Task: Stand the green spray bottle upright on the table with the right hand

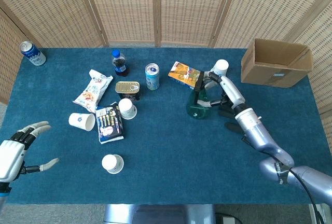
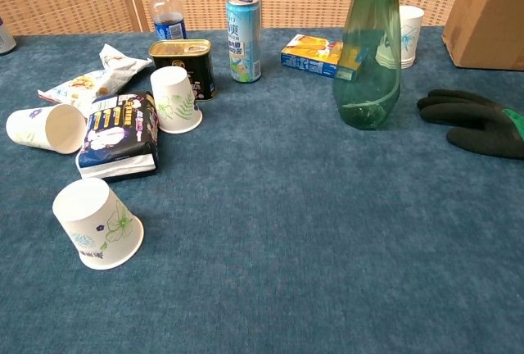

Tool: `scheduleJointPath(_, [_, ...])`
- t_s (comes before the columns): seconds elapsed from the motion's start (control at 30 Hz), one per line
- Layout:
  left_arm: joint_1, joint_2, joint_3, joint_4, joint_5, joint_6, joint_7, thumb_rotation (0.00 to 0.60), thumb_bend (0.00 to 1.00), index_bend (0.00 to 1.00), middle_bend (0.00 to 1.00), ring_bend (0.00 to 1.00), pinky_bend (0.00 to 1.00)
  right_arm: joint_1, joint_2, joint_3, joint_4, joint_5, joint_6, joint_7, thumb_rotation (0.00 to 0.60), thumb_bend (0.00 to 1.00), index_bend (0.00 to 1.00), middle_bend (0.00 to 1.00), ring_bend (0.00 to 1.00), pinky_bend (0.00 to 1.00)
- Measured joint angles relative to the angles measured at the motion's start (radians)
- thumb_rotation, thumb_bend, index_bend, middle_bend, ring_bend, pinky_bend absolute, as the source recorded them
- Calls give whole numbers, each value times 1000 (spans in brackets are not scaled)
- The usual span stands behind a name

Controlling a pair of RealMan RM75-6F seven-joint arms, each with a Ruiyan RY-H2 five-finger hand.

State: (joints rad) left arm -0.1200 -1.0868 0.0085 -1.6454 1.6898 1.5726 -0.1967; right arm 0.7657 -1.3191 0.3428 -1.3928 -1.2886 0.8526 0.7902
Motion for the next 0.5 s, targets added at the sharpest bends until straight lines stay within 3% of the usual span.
scheduleJointPath(0.5, [-2,0,1,-4,3,-2,6,311,182,210,228,231,308,-1,-3,-5,23,-3,-4,14,600,181,240,342,236,208])
